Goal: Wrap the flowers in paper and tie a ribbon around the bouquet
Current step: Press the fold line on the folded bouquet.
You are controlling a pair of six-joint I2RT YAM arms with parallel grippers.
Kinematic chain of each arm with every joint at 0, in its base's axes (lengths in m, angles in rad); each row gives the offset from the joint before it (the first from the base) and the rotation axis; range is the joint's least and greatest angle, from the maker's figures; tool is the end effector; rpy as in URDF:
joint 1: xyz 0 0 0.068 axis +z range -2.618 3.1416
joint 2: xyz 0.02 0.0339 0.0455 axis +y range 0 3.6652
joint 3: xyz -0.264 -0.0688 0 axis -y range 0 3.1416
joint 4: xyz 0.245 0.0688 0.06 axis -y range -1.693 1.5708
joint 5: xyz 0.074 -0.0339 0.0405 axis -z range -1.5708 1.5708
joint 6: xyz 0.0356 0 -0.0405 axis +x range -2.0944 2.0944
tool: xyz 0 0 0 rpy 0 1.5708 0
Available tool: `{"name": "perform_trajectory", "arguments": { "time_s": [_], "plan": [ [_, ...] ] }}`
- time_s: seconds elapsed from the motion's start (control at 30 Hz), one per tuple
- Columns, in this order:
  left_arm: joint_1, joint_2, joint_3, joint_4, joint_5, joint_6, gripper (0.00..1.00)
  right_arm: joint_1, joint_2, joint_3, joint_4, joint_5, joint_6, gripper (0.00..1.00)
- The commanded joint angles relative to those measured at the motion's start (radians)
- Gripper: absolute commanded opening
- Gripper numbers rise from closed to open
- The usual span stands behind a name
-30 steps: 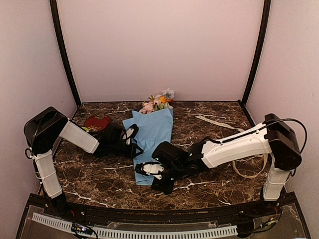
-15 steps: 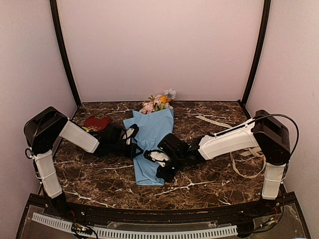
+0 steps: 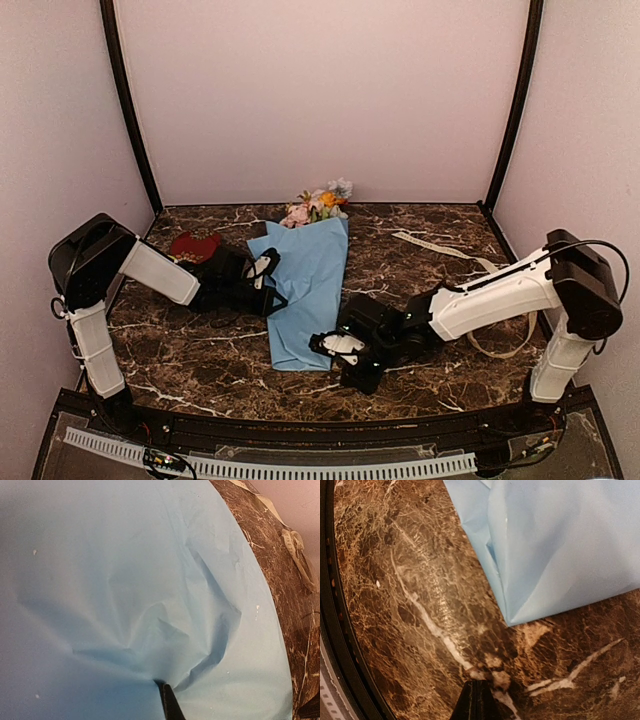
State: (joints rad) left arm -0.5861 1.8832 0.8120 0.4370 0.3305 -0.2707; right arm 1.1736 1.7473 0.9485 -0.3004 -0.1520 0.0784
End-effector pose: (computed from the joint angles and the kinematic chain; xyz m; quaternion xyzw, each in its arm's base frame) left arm 0.2918 -0.2076 0.1146 0.2116 0.8576 -0.3185 0.3440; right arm 0.1226 0.3063 0.1424 -0.5199 0.8185 0.1963 0.1455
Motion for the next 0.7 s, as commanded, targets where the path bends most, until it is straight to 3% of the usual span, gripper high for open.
{"name": "perform_trajectory", "arguments": {
  "time_s": [0.0, 0.13, 0.43, 0.67],
  "plan": [
    [0.019, 0.036, -0.004, -0.116, -0.059, 0.020, 0.00, -0.032, -0.050, 0.063, -0.072, 0.025, -0.032, 0.00],
    [0.018, 0.036, -0.004, -0.121, -0.056, 0.016, 0.00, -0.049, 0.000, 0.181, -0.030, 0.048, -0.024, 0.00],
    [0.019, 0.030, -0.003, -0.128, -0.054, 0.018, 0.00, -0.021, 0.299, 0.439, -0.058, 0.094, -0.033, 0.00],
    [0.019, 0.023, -0.002, -0.138, -0.062, 0.029, 0.00, 0.064, 0.386, 0.473, -0.102, 0.090, -0.069, 0.00]
  ]
}}
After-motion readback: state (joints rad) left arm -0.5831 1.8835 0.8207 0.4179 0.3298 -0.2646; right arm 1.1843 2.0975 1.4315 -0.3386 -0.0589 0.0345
